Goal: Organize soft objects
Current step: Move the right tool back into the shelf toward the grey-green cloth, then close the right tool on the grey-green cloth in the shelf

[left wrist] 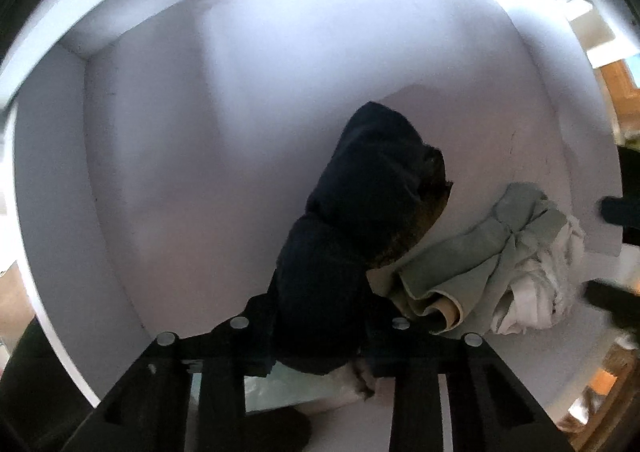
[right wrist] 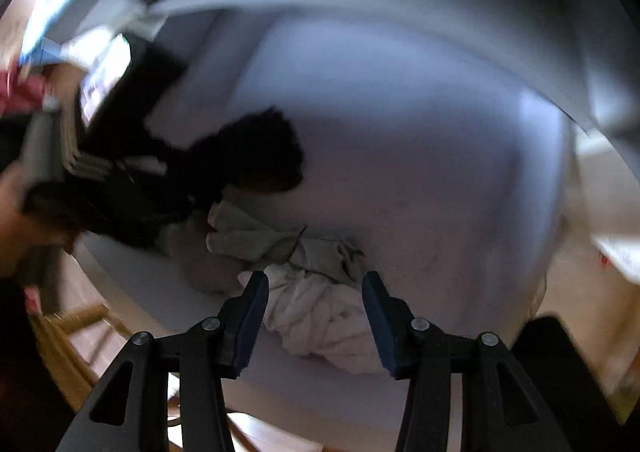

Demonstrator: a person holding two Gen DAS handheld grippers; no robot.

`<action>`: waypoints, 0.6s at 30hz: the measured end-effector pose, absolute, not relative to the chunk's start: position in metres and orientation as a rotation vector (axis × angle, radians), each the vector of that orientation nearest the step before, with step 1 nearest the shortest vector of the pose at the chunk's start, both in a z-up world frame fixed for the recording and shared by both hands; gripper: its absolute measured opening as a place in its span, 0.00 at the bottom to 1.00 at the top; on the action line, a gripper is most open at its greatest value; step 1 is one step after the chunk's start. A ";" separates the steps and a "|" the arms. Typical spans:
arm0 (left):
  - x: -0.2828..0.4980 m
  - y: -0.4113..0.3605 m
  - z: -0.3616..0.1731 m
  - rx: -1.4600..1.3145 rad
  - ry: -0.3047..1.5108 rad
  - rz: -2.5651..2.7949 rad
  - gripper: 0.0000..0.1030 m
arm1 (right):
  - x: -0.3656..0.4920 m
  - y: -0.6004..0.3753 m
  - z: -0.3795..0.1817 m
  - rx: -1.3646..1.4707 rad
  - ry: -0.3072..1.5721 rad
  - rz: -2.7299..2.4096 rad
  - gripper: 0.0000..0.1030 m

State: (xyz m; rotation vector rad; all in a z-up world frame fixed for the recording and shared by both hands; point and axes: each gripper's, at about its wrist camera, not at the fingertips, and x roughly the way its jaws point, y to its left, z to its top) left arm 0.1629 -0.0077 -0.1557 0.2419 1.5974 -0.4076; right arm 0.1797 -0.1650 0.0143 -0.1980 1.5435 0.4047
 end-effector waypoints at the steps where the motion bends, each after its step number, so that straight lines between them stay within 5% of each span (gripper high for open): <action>1: 0.166 -0.005 -0.153 0.217 1.595 -0.400 0.29 | 0.181 -0.158 0.008 -0.236 1.550 0.433 0.48; 11: 0.154 -0.002 -0.159 0.177 1.600 -0.366 0.31 | 0.186 -0.127 -0.039 -0.438 1.587 0.549 0.49; 18: 0.148 -0.021 -0.154 0.167 1.540 -0.399 0.53 | 0.192 -0.120 -0.045 -0.456 1.543 0.504 0.48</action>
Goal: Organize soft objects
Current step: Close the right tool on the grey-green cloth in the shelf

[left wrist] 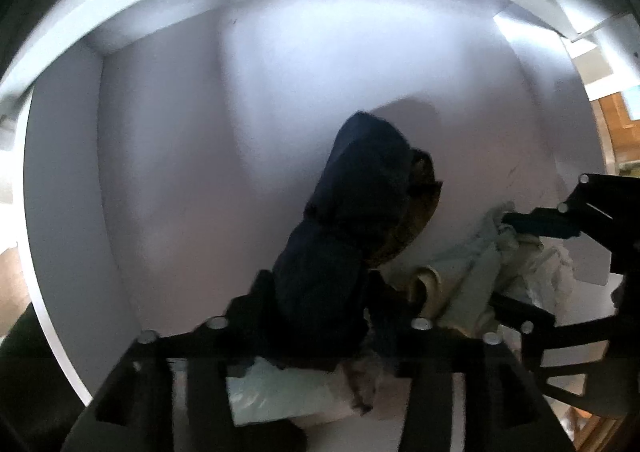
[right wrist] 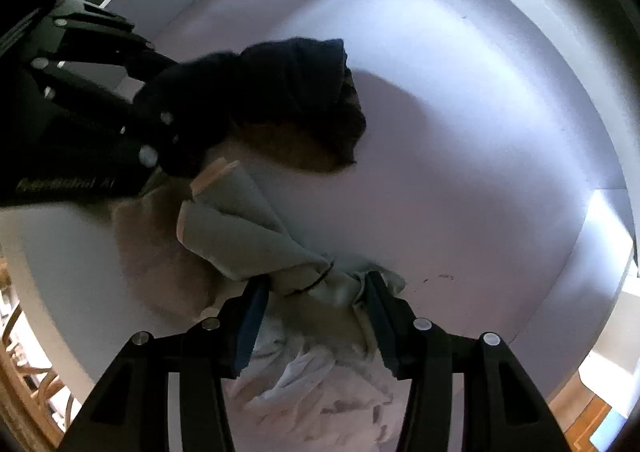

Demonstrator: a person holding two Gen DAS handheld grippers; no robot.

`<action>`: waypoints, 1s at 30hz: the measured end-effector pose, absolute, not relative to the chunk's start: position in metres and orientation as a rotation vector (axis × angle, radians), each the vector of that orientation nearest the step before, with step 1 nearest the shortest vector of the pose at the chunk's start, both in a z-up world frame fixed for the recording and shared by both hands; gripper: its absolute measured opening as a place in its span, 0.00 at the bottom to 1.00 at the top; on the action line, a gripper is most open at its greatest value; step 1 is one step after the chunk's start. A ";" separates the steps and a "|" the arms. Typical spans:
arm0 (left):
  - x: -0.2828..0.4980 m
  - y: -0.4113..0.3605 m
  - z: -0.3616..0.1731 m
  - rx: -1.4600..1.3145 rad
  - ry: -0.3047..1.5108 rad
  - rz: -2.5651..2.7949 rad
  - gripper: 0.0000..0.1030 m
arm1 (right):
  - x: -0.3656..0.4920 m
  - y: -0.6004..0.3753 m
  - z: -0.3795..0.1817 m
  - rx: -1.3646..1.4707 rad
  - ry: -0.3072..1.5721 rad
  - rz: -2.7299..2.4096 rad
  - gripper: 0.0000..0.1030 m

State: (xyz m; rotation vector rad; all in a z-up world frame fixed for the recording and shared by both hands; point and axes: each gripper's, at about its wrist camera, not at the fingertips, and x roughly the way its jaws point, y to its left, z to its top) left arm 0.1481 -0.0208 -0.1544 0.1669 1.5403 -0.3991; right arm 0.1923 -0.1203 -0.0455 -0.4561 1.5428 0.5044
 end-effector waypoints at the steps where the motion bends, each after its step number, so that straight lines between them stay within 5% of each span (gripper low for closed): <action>1: 0.147 -0.024 -0.154 0.168 1.535 -0.405 0.57 | 0.191 -0.121 -0.046 -0.444 1.544 0.497 0.47; 8: 0.146 -0.034 -0.164 0.210 1.530 -0.416 0.57 | 0.201 -0.178 -0.040 -0.226 1.628 0.221 0.38; 14: 0.141 -0.045 -0.169 0.296 1.498 -0.429 0.57 | 0.197 -0.204 -0.043 -0.065 1.651 0.169 0.40; 19: 0.143 -0.067 -0.163 0.343 1.489 -0.426 0.36 | 0.187 -0.182 -0.048 -0.215 1.636 0.197 0.44; 30: 0.139 -0.067 -0.128 0.255 1.447 -0.481 0.31 | 0.183 -0.203 -0.039 -0.010 1.631 0.100 0.33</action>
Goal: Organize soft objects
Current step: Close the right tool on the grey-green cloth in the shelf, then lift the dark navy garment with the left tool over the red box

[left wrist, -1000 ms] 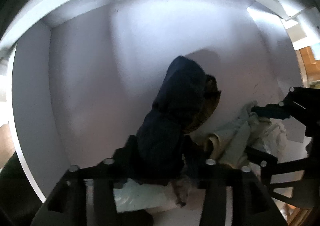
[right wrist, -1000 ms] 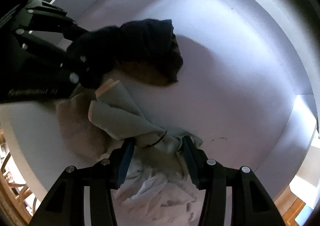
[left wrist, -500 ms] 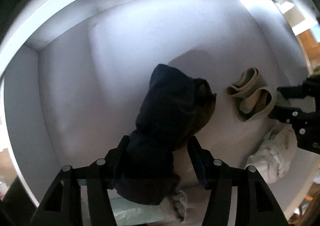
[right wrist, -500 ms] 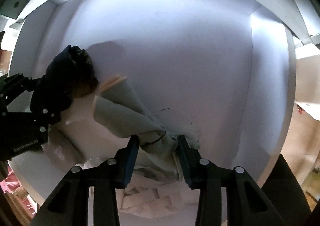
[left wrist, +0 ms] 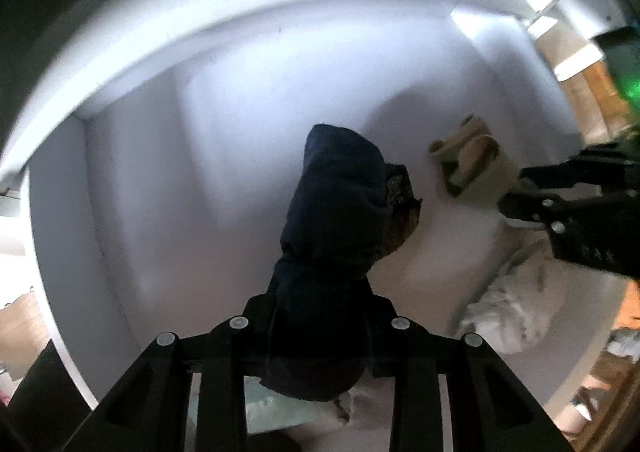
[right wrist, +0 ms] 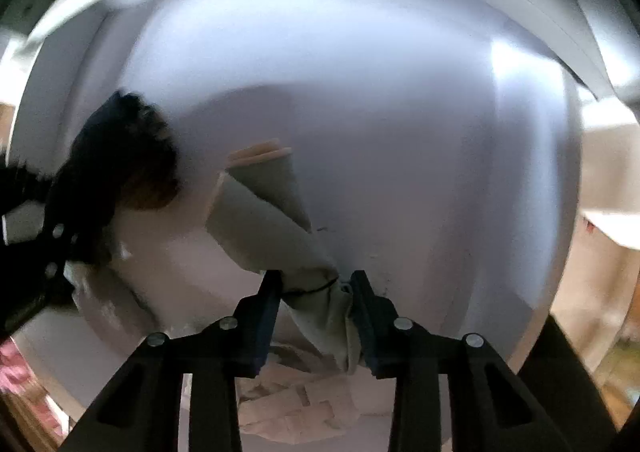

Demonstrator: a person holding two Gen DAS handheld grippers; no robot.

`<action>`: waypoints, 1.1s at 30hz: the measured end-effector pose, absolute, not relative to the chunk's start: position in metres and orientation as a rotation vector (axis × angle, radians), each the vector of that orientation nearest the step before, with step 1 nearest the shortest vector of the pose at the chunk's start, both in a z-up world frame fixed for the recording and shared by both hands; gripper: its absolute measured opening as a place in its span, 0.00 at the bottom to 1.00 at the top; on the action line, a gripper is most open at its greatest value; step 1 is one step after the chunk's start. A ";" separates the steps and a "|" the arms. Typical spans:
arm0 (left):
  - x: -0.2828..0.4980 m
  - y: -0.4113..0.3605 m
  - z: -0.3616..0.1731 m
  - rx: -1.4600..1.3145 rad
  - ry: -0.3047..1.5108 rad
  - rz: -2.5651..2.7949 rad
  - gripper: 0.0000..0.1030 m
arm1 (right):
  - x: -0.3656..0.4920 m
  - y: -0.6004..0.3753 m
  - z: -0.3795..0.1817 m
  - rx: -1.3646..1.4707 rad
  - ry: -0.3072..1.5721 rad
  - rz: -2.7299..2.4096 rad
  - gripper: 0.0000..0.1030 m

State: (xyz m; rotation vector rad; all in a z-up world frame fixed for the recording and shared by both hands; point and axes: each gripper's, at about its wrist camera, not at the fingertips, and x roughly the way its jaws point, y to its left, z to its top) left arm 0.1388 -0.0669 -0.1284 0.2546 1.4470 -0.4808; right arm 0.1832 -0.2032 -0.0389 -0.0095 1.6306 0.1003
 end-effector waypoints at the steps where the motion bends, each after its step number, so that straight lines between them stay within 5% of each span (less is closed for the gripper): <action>1: 0.137 -0.065 -0.125 0.248 1.442 -0.483 0.31 | 0.183 -0.209 -0.038 0.035 1.630 0.088 0.33; 14: 0.105 -0.076 -0.045 0.239 1.374 -0.648 0.31 | 0.177 -0.237 -0.044 0.262 1.650 0.008 0.33; 33: 0.098 -0.079 0.167 0.068 1.040 -0.878 0.31 | 0.201 -0.259 -0.047 0.272 1.655 0.002 0.33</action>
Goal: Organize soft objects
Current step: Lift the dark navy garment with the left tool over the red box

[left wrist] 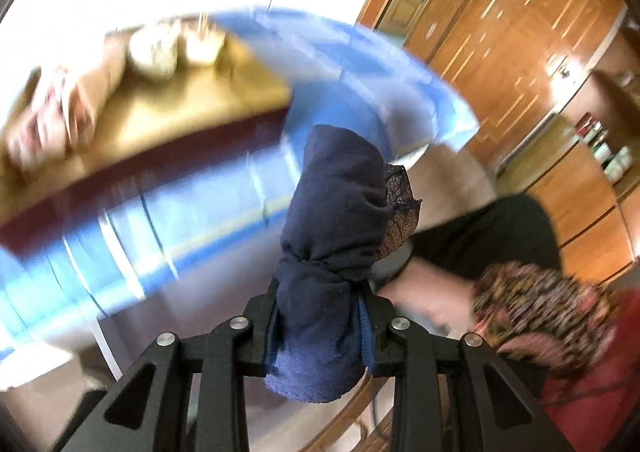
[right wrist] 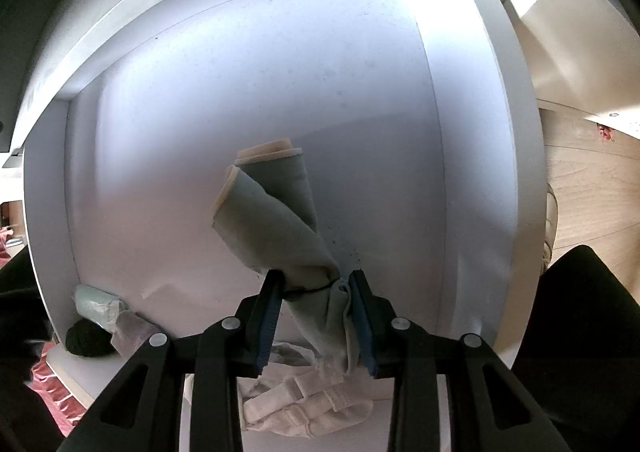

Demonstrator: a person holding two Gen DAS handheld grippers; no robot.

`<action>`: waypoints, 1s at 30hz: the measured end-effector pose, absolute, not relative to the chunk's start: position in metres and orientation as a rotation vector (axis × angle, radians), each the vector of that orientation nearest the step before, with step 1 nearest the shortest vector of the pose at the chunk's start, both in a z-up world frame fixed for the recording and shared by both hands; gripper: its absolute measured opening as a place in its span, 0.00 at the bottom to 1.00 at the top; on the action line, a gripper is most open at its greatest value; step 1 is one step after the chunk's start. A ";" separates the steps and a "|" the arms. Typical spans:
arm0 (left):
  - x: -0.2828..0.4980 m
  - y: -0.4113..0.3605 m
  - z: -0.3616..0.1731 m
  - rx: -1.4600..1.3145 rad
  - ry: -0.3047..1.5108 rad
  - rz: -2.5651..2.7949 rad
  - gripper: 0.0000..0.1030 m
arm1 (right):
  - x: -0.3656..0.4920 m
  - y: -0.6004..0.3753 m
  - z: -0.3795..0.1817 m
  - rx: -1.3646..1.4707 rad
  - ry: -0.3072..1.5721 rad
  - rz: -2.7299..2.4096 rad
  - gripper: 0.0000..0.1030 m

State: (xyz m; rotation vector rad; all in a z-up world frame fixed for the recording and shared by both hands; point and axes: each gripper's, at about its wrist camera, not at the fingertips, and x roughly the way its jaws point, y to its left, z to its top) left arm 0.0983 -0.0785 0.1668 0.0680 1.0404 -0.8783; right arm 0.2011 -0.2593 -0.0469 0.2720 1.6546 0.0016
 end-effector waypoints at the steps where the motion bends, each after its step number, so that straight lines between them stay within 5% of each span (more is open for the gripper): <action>1: 0.106 -0.080 0.179 0.054 1.022 -0.877 0.31 | 0.201 -0.259 -0.047 0.273 1.655 0.002 0.33; 10: 0.205 -0.085 0.218 -0.166 1.056 -0.684 0.31 | 0.199 -0.265 -0.056 0.304 1.659 -0.007 0.33; 26: 0.284 -0.122 0.153 -0.336 1.287 -0.463 0.32 | 0.200 -0.273 -0.058 0.338 1.661 0.003 0.33; 30: 0.287 -0.127 0.144 -0.340 1.324 -0.428 0.42 | 0.201 -0.274 -0.056 0.339 1.662 0.002 0.33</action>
